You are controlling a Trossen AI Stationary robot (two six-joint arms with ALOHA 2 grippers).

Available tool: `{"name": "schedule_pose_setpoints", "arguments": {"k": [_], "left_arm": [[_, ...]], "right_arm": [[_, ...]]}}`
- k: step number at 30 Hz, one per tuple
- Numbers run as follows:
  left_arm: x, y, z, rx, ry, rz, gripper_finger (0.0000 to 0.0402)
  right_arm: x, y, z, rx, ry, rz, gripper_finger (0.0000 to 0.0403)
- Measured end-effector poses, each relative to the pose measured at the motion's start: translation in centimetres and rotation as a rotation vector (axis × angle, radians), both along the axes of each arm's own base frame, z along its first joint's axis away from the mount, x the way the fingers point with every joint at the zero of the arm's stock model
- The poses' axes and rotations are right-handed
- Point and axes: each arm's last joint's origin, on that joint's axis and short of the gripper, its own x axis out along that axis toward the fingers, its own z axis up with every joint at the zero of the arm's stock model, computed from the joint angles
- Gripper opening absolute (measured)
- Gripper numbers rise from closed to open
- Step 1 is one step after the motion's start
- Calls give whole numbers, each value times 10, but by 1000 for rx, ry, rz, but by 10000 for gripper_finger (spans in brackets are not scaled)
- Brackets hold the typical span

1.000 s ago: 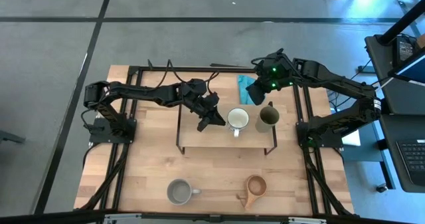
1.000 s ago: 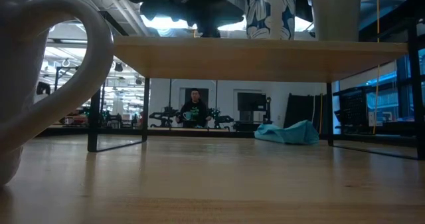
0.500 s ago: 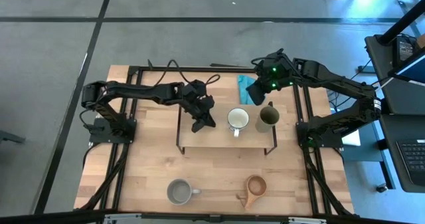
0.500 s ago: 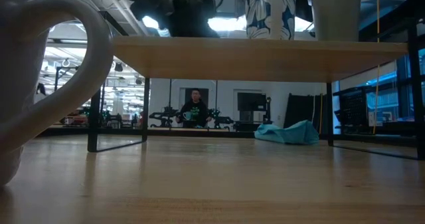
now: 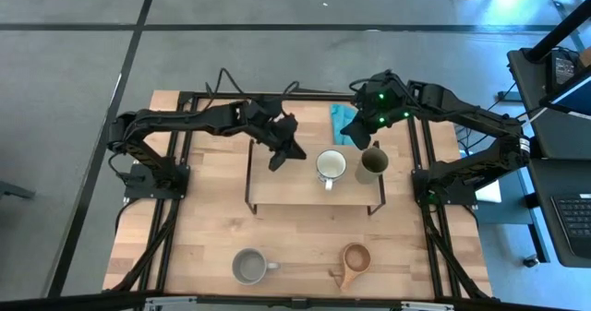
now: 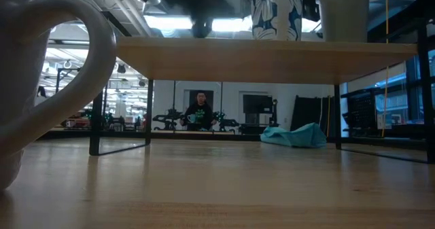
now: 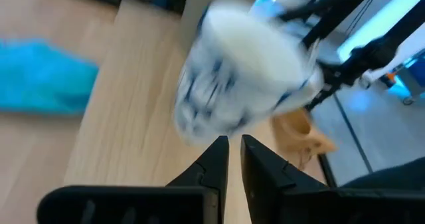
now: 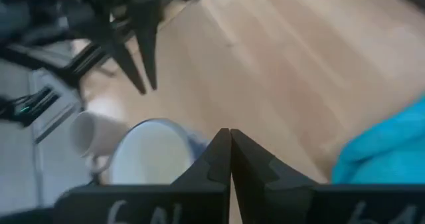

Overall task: Stack small to large cups/mugs on shelf
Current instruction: Put the blue patterned mug on the shelf

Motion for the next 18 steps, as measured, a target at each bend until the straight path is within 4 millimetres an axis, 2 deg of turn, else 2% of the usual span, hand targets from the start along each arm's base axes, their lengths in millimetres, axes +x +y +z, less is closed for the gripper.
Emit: {"name": "schedule_pose_setpoints", "arguments": {"k": [3,6,11,15,18], "left_arm": [[3,2,21,17,-64,4,36],[2,8,31,55,-78,29,36],[-7,20,22,62,50,75,36],[-7,27,2,44,180,87,36],[-3,24,3,49,154,73,36]], "right_arm": [[1,2,1,26,-21,59,12],[1,3,2,19,-53,153,12],[1,6,2,-21,-84,312,12],[3,7,-5,10,-54,388,12],[8,7,-14,52,-14,436,12]]}}
